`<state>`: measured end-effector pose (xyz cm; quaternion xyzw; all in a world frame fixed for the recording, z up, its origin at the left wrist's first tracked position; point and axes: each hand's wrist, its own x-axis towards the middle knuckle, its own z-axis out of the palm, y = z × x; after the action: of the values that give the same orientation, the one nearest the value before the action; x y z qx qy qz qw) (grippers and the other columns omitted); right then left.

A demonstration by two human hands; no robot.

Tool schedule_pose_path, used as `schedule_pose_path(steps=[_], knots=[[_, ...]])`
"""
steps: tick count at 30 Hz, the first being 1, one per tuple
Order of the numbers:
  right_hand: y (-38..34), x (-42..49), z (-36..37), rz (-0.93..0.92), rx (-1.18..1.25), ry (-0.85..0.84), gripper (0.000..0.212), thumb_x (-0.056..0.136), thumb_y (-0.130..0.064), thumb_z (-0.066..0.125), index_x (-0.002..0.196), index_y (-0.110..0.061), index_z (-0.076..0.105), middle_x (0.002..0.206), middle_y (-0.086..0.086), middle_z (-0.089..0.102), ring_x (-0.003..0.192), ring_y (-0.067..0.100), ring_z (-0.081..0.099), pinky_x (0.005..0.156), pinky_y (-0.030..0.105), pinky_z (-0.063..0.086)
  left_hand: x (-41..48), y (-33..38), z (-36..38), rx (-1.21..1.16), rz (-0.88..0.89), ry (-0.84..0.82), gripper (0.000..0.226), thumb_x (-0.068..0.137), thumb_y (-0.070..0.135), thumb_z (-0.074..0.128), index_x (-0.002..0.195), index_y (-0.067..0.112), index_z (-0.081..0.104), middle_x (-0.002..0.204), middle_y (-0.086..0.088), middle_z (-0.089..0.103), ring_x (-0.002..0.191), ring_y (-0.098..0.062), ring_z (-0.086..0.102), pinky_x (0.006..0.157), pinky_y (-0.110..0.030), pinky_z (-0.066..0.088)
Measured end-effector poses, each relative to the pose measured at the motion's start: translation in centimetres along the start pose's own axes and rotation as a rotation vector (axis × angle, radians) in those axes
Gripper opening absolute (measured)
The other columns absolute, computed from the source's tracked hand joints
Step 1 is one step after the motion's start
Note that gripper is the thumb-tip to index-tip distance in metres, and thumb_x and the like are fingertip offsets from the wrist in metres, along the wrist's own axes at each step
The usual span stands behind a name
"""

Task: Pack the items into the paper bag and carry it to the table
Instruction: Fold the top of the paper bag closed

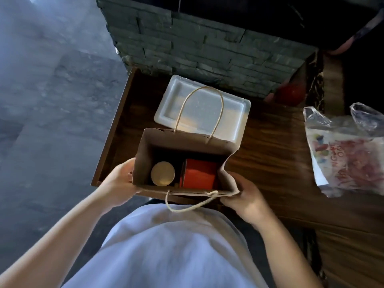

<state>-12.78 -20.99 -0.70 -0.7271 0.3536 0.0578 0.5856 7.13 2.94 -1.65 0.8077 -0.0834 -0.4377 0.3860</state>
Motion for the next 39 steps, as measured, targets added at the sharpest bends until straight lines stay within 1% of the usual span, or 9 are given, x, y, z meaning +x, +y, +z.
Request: schedule_pose_path(steps=[3,7,12,15,19,24,30,33,39], knots=[[-0.3,0.4,1.4,0.049,0.046,0.058,0.053,0.076,-0.002,0.074,0.113,-0.04,0.064,0.103,-0.015,0.072,0.098,0.0,0.066,0.084,0.016,0.05,0.6,0.2,1.0,0.19,0.035,-0.02,0.055,0.076,-0.004,0.07,0.122,0.024,0.061,0.095,-0.005,0.074,0.079,-0.017,0.07,0.063,-0.025,0.058],[0.0,0.3,0.7,-0.047,0.105,0.083,0.045,0.075,-0.004,0.077,0.098,-0.041,0.07,0.1,-0.017,0.075,0.098,0.002,0.068,0.083,0.017,0.054,0.5,-0.2,-0.3,0.237,0.151,0.033,0.057,0.077,-0.003,0.074,0.118,0.034,0.062,0.114,0.009,0.065,0.094,-0.016,0.071,0.076,-0.029,0.062],[0.4,1.0,0.3,-0.069,-0.037,0.043,0.031,0.075,-0.013,0.079,0.094,-0.037,0.073,0.094,-0.01,0.077,0.091,0.006,0.071,0.087,0.03,0.055,0.5,-0.3,-0.9,0.208,0.205,0.109,0.078,0.072,0.0,0.081,0.134,0.032,0.047,0.137,0.007,0.048,0.098,-0.011,0.067,0.068,-0.014,0.058],[0.0,1.5,0.3,-0.107,-0.052,0.043,0.026,0.072,-0.013,0.08,0.083,-0.036,0.075,0.086,-0.009,0.077,0.085,0.007,0.071,0.08,0.028,0.055,0.5,0.0,-1.0,0.078,0.216,0.064,0.097,0.071,-0.004,0.081,0.146,0.034,0.032,0.136,0.012,0.049,0.088,-0.015,0.074,0.074,-0.031,0.063],[0.1,1.5,0.6,-0.085,0.104,0.085,0.041,0.07,-0.005,0.081,0.088,-0.041,0.072,0.093,-0.013,0.075,0.093,0.006,0.07,0.08,0.025,0.055,1.0,-0.1,-1.0,0.02,0.276,0.021,0.069,0.074,-0.008,0.076,0.125,0.034,0.058,0.119,0.008,0.068,0.089,-0.016,0.075,0.078,-0.035,0.062],[0.5,1.7,1.2,-0.053,0.271,0.169,0.09,0.063,0.005,0.083,0.135,-0.037,0.048,0.125,-0.021,0.056,0.099,-0.018,0.058,0.071,0.008,0.052,2.0,-0.5,-0.8,0.045,0.255,0.084,0.028,0.084,0.017,0.073,0.1,0.041,0.072,0.093,0.017,0.077,0.089,-0.001,0.073,0.074,-0.024,0.059],[0.7,3.0,1.0,-0.007,0.246,0.153,0.013,0.072,-0.031,0.079,0.083,-0.037,0.076,0.087,-0.012,0.077,0.085,0.001,0.069,0.076,0.016,0.052,2.3,-0.2,0.7,-0.125,0.167,0.058,0.023,0.096,0.033,0.051,0.086,0.045,0.069,0.095,0.013,0.074,0.091,-0.008,0.069,0.064,-0.019,0.059],[1.4,3.7,1.6,0.031,0.191,0.233,0.023,0.078,-0.048,0.07,0.078,-0.026,0.076,0.08,0.003,0.076,0.072,0.003,0.064,0.069,0.022,0.05,2.6,-0.2,1.5,-0.177,0.073,0.102,0.028,0.095,0.042,0.047,0.09,0.029,0.072,0.108,0.001,0.065,0.098,-0.019,0.063,0.072,-0.027,0.058],[2.5,4.6,3.3,0.102,0.082,0.381,0.026,0.083,-0.04,0.067,0.084,-0.015,0.064,0.063,0.001,0.061,0.058,0.016,0.053,0.057,0.033,0.043,2.9,0.0,3.0,-0.048,0.012,0.233,0.019,0.091,0.039,0.06,0.097,0.022,0.067,0.107,-0.004,0.067,0.085,-0.015,0.067,0.056,-0.022,0.053]])
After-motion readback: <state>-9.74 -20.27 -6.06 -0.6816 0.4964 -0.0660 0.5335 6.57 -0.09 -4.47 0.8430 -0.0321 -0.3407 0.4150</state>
